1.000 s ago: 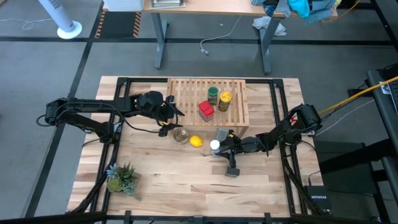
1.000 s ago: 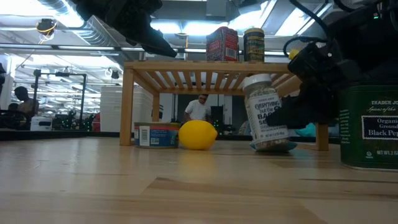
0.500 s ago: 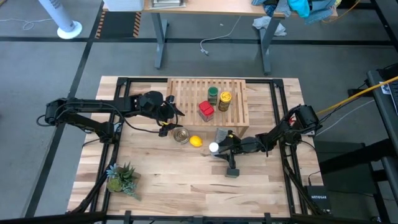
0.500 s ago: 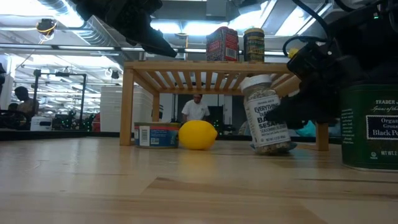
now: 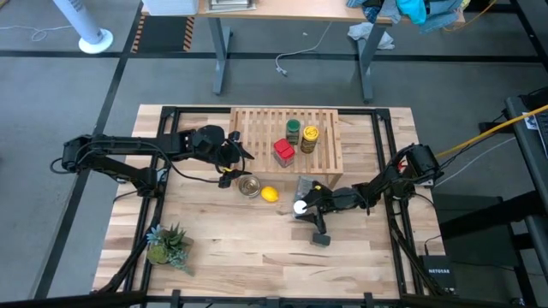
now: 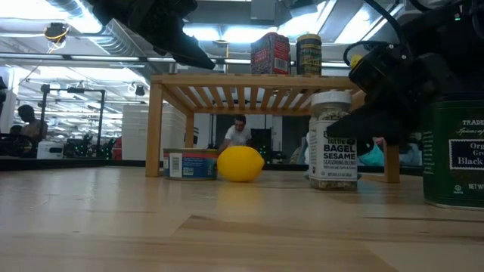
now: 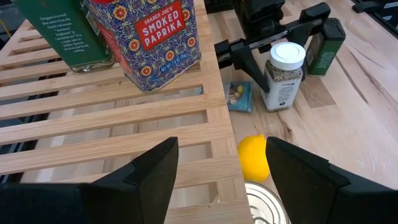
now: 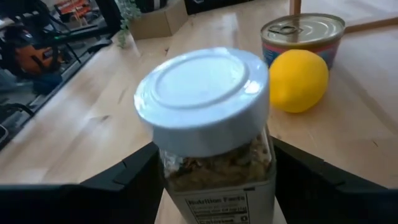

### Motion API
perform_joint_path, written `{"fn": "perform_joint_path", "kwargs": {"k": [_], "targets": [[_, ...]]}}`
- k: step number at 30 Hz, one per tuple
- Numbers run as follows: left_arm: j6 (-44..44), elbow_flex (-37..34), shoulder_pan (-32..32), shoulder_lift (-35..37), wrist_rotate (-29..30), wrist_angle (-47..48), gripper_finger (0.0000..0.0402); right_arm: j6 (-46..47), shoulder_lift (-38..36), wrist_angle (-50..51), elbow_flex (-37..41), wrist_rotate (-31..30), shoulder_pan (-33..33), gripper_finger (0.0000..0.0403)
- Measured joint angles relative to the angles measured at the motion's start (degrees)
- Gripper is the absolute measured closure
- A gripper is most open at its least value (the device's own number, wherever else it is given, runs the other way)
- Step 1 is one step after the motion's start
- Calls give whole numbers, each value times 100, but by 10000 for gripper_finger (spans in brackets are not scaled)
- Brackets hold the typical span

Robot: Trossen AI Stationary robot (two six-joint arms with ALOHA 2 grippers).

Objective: Shelf spices
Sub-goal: Remove the white seasoning bottle from the shelf

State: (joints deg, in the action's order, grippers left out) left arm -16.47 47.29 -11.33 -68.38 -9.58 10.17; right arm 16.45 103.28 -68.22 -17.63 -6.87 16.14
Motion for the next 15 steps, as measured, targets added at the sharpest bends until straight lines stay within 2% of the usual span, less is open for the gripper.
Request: {"fn": "perform_joint_path", "kwargs": {"k": [15], "targets": [[0,0,0,0,0,-2,164,-20,0,-532,7,136,-4,143]]}}
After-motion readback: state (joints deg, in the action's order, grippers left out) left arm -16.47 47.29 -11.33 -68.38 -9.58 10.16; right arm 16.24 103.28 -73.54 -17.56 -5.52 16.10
